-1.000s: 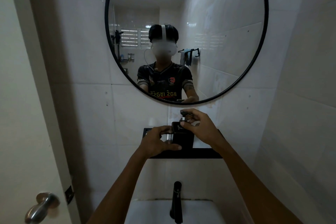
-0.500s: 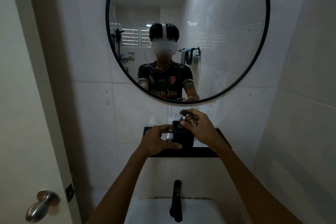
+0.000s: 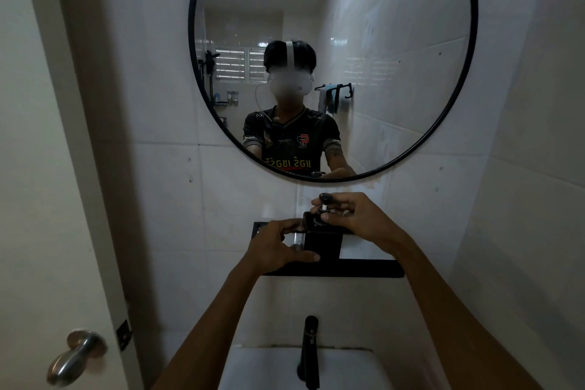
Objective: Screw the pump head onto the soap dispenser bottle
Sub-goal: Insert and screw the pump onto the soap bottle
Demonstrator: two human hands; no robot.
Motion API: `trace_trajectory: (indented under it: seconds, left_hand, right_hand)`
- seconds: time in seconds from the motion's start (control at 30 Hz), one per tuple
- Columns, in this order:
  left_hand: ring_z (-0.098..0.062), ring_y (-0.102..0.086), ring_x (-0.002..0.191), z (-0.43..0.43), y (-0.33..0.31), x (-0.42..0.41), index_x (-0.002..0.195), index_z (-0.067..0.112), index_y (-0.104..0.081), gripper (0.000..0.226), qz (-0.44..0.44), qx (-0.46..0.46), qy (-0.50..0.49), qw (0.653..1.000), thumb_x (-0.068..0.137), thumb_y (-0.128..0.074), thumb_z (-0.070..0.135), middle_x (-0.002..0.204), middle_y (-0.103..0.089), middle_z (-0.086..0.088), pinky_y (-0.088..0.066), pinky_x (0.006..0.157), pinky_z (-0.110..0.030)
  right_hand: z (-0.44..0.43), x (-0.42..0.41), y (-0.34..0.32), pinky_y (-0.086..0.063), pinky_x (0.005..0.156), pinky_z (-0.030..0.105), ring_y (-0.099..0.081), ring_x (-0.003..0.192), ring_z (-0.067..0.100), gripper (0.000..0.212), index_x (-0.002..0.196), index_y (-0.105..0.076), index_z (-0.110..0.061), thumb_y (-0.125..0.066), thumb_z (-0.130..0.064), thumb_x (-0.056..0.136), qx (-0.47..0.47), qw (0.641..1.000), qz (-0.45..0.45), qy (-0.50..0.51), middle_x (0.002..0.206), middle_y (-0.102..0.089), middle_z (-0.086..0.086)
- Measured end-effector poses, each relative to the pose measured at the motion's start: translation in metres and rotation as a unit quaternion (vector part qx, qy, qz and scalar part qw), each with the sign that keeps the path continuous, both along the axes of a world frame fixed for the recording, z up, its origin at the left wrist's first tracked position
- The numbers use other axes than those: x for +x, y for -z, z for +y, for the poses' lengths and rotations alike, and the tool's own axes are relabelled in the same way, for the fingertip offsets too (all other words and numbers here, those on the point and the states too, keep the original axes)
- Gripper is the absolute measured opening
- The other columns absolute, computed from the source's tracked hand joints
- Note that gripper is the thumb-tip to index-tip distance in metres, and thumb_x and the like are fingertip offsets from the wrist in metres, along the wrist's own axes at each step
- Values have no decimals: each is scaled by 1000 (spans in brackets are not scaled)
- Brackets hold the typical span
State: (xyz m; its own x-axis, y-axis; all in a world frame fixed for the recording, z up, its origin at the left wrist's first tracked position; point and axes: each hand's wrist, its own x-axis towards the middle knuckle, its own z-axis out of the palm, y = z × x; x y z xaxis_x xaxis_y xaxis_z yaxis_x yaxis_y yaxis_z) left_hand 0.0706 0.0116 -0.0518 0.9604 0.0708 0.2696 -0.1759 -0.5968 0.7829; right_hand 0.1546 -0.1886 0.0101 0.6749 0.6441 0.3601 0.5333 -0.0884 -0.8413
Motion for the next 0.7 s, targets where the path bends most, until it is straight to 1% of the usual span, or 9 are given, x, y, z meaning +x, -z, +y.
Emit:
trace_trajectory:
  seconds: [0.1, 0.23, 0.33, 0.43, 0.5, 0.53, 0.57, 0.63, 0.7]
  left_hand:
    - [-5, -61, 127, 0, 0, 1, 138, 25, -65, 81, 2, -2, 1, 1000, 64, -94, 41, 131, -71, 13, -40, 109, -26]
    - [-10, -62, 130, 1, 0, 2, 136, 26, -67, 81, 3, 1, -4, 1000, 62, -94, 43, 131, -73, 12, -43, 116, -34]
    - [-12, -61, 131, 2, 0, 2, 136, 24, -68, 84, -1, 0, -9, 1000, 60, -95, 45, 133, -72, 9, -45, 116, -39]
    - [-12, -62, 130, 1, 0, 3, 135, 24, -69, 87, -6, -3, -13, 1000, 55, -93, 51, 131, -73, 9, -47, 115, -41]
    - [-10, -64, 127, 0, 0, 2, 132, 24, -71, 90, -10, -7, -15, 1000, 51, -91, 56, 127, -75, 10, -49, 113, -41]
    - [-10, -65, 126, 0, 0, 2, 131, 25, -71, 91, -12, -9, -18, 1000, 48, -90, 58, 126, -75, 11, -49, 112, -40]
    - [-9, -65, 124, 0, 0, 2, 130, 26, -72, 92, -13, -11, -22, 1000, 47, -89, 60, 124, -76, 13, -50, 111, -40]
    - [-7, -67, 121, -1, 0, 1, 127, 30, -73, 88, -16, -7, -28, 999, 47, -89, 62, 120, -77, 16, -52, 110, -38]
    - [-3, -68, 116, -1, 0, 1, 123, 34, -74, 81, -20, -2, -25, 999, 49, -88, 62, 114, -77, 21, -53, 108, -38]
  right_hand:
    - [1, 1, 1, -55, 83, 15, -73, 101, 12, 34, 116, -70, -12, -75, -6, 83, 21, 1000, 17, 3, 102, -79, 0]
    - [4, -2, 7, -56, 75, 14, -76, 92, 13, 34, 112, -69, -10, -79, -8, 79, 43, 998, 23, 35, 93, -80, -1]
    - [7, -6, 8, -56, 68, 13, -77, 85, 13, 36, 109, -68, -10, -82, -10, 76, 51, 996, 22, 67, 89, -80, 0]
    - [11, -10, 12, -56, 67, 13, -76, 84, 9, 40, 106, -65, -8, -86, -10, 72, 66, 991, 20, 115, 91, -80, 3]
    - [15, -13, 15, -58, 68, 16, -76, 82, 8, 39, 101, -63, -8, -87, -9, 70, 76, 986, 17, 145, 90, -79, 3]
    - [17, -14, 17, -58, 68, 17, -76, 81, 7, 38, 99, -63, -9, -87, -9, 70, 79, 984, 13, 158, 88, -79, 2]
    - [19, -16, 18, -58, 67, 16, -76, 80, 4, 37, 98, -63, -9, -87, -10, 70, 80, 982, 8, 170, 87, -78, 1]
    - [20, -18, 20, -55, 61, 10, -73, 75, -3, 35, 94, -62, -13, -87, -10, 70, 84, 979, -2, 186, 82, -76, -6]
    - [21, -20, 21, -52, 56, 7, -72, 70, -7, 34, 91, -61, -17, -87, -10, 70, 90, 977, -4, 192, 76, -73, -12]
